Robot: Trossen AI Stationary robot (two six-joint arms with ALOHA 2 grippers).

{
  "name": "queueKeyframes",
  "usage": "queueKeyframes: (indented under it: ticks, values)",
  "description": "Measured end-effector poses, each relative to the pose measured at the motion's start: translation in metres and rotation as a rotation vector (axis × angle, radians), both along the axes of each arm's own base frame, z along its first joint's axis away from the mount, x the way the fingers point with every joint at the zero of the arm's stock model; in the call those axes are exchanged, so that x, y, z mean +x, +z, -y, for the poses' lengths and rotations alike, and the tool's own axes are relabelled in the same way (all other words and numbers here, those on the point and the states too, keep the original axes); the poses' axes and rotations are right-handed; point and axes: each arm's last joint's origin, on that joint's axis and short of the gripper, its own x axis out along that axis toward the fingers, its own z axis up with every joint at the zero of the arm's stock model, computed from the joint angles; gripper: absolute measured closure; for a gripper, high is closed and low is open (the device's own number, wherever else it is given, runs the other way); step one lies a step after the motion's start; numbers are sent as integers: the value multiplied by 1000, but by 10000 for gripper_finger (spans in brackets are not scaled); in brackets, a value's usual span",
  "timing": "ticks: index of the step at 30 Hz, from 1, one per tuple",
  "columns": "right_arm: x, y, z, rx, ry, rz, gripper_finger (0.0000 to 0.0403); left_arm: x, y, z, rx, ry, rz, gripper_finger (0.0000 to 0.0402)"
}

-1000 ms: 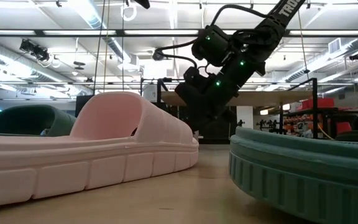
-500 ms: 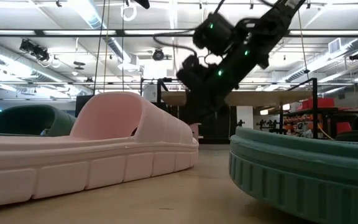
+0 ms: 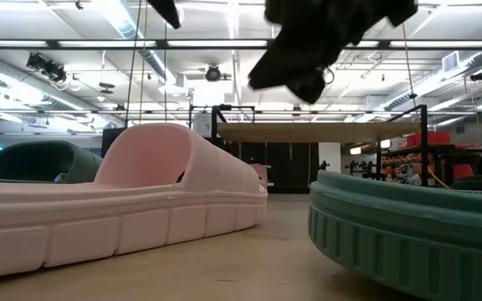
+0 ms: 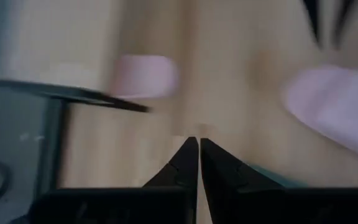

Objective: Pick and place slides into the shelf
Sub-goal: Put the pink slide under the shelf

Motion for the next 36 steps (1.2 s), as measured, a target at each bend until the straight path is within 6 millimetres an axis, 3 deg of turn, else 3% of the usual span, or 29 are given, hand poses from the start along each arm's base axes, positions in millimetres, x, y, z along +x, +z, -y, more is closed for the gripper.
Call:
queueKeyframes:
  ticks: [7,14,19,22,30,36]
  values:
    - [-31,22,-17,-12,59,-72,330,24,-39,54,-60,-195,-159,317]
    - [-52,43,-27,-57,4,-33,314,44,-100,110,66,-441,-381,236]
    - [-59,52,-28,-89,-20,-3,310,52,-130,134,195,-471,-412,202]
    - [-62,52,-27,-96,-25,-17,310,56,-137,142,214,-479,-384,192]
    - [-61,49,-22,-69,-139,-42,310,57,-133,153,184,-464,-302,195]
    - [-57,44,-24,-39,-189,-49,310,54,-131,176,151,-498,-207,205]
